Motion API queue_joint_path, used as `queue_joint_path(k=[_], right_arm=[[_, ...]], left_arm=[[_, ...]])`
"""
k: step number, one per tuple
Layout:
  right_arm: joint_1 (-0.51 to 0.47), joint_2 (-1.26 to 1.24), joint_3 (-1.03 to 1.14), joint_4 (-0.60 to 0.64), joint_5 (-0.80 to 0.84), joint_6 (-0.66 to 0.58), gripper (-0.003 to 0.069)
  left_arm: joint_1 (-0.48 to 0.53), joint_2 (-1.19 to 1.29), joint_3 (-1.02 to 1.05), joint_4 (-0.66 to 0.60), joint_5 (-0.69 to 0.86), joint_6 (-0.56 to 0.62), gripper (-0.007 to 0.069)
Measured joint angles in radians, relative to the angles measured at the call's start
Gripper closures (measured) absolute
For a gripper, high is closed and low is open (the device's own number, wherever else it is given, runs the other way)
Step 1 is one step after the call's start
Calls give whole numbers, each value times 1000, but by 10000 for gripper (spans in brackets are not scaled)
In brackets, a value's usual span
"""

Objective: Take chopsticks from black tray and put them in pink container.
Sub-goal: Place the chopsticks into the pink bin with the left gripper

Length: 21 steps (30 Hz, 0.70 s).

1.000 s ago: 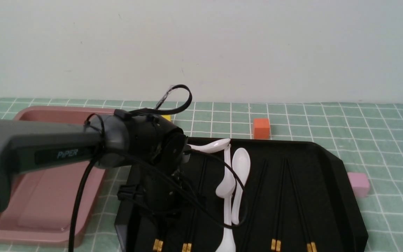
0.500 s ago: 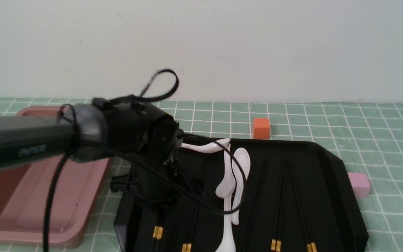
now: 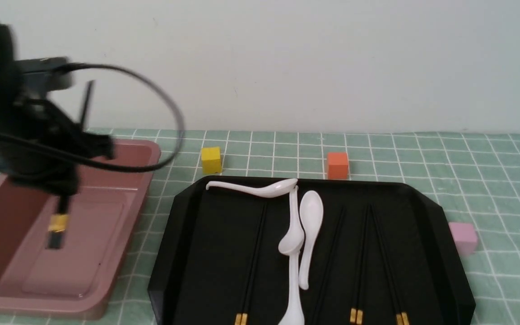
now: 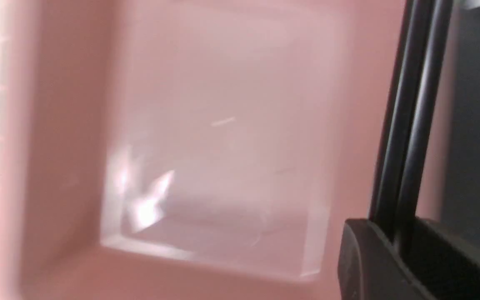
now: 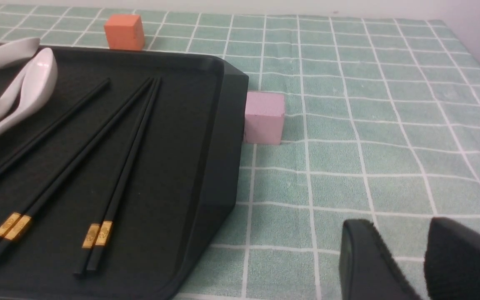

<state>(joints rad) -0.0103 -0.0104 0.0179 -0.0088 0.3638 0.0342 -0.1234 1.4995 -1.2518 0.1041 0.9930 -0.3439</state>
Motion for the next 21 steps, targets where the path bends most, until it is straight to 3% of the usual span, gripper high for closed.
queue_joint_path(k=[3,8,21], right_arm=[[0,0,0,0,0,0,419],[0,0,0,0,0,0,419],[0,0,0,0,0,0,419]], left_arm=[[132,12,44,-71,-31,97,511],[233,79,109,-125,-162,176,511],[241,315,121,-95,-321,244,511]])
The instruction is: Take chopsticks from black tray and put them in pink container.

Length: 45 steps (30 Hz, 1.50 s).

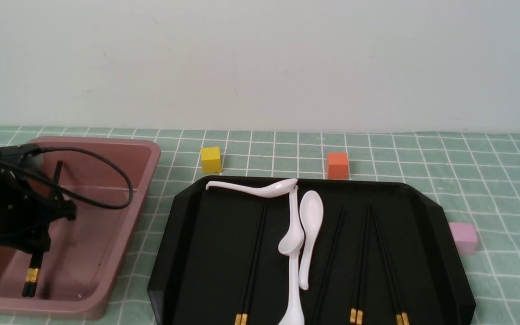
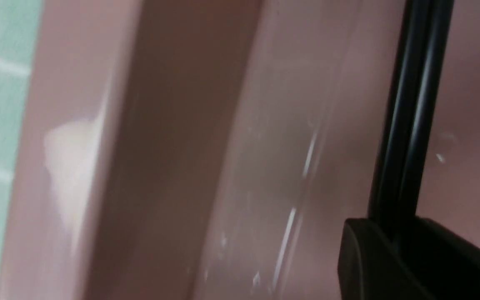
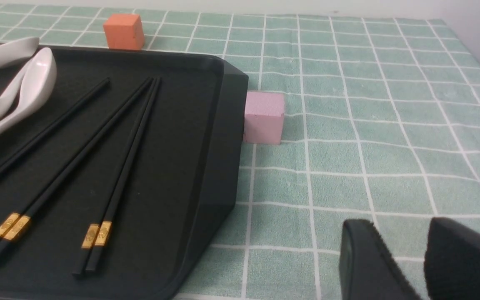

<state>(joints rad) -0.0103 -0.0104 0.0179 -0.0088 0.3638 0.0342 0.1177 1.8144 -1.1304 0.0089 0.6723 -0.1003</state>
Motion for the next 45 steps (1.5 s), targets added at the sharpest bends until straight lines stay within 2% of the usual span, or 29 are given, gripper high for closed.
queue_joint_path(k=[4,11,14,17,20,22,24,25,31,35,39,44,45], right_arm=[[0,0,0,0,0,0,419],[0,0,0,0,0,0,419],[0,0,0,0,0,0,419],[0,0,0,0,0,0,419],[0,0,0,0,0,0,419],[0,0,0,0,0,0,419],[0,0,0,0,0,0,419],[0,0,0,0,0,0,419],[0,0,0,0,0,0,419],[0,0,0,0,0,0,419],[0,0,0,0,0,0,419],[0,0,0,0,0,0,419],[0,0,0,0,0,0,419]], left_arm=[[0,7,0,8,-49,3,485],[0,-17,1,22,-48,4,366],[0,-57,1,23,-9,4,361],[0,-115,1,22,49,4,403],[0,-190,1,-9,110,4,478],[0,-243,1,-32,153,4,533],[0,-336,1,-72,222,8,621],[0,-365,1,-87,243,13,637],[0,-568,11,-190,387,87,637],[0,-735,89,-292,402,149,637],[0,-939,245,-417,349,197,637],[0,-1197,469,-602,138,361,637],[0,-1205,485,-609,128,369,637]])
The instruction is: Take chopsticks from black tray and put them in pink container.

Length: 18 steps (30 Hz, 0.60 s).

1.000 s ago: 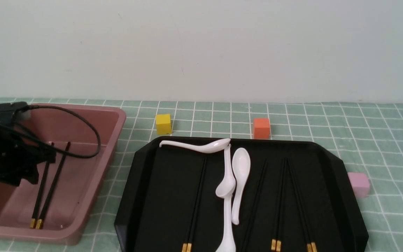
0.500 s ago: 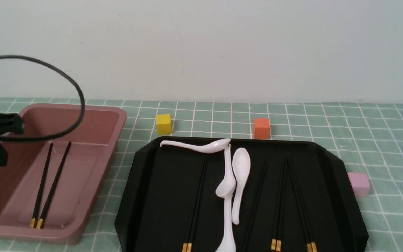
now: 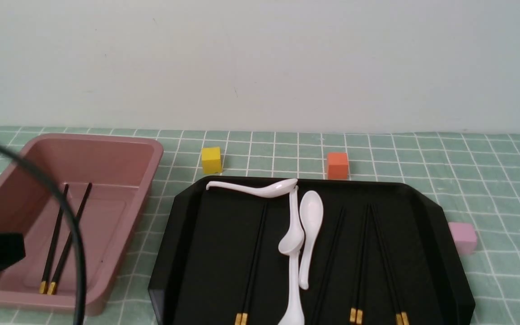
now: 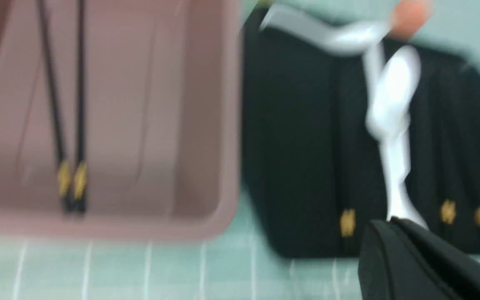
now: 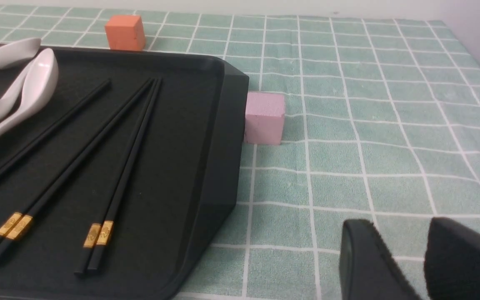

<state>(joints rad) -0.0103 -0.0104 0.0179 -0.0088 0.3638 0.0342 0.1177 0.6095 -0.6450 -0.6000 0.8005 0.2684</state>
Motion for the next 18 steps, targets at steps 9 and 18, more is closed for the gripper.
queue_joint_path(k=[9,18], right_arm=[[0,0,0,0,0,0,419],[0,0,0,0,1,0,419]], left_arm=[[0,-192,187,-162,-143,102,637],[0,-193,199,-129,-173,130,637]])
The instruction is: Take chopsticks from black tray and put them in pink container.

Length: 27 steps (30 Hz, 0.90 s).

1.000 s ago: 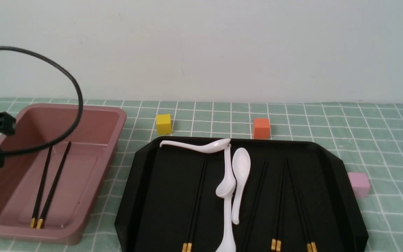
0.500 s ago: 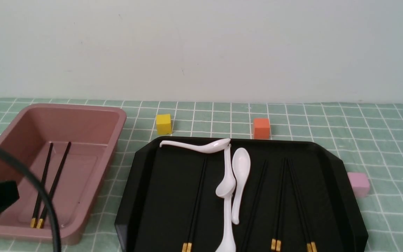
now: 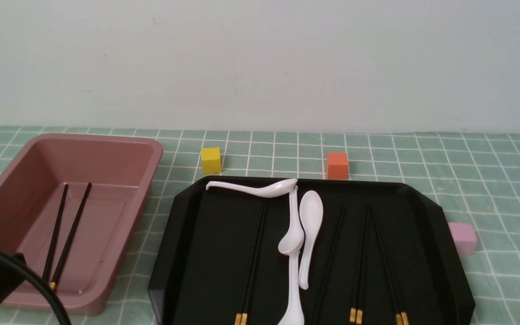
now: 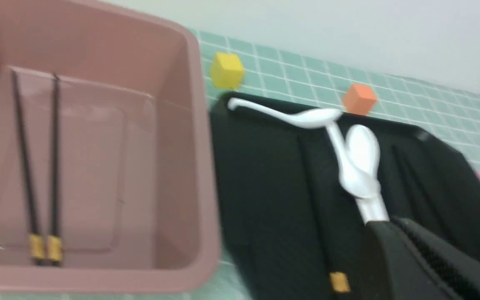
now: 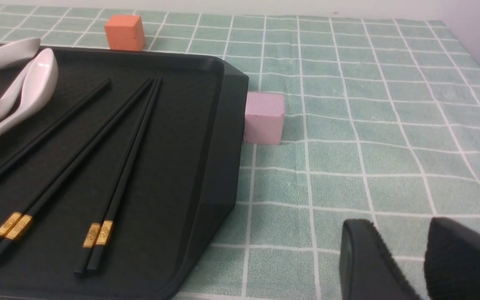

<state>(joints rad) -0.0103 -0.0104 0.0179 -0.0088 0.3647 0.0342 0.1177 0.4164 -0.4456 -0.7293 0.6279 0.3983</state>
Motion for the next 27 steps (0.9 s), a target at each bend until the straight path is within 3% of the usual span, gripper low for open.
queue_joint_path(k=[6,11,15,18,19,24,27], right_arm=[[0,0,0,0,0,0,419],[0,0,0,0,0,0,419],[0,0,0,0,0,0,419],[0,0,0,0,0,0,419],[0,0,0,0,0,0,419],[0,0,0,0,0,0,419],[0,0,0,0,0,0,419]], left_arm=[[0,0,0,31,-22,-1,637],[-1,-37,55,-33,-115,-8,637],[-54,-172,126,70,-147,-73,637],[-115,-255,171,198,-152,-175,637],[-157,-294,216,320,-175,-293,637],[-255,-383,349,596,-297,-603,637],[-273,-422,416,690,-334,-718,636]])
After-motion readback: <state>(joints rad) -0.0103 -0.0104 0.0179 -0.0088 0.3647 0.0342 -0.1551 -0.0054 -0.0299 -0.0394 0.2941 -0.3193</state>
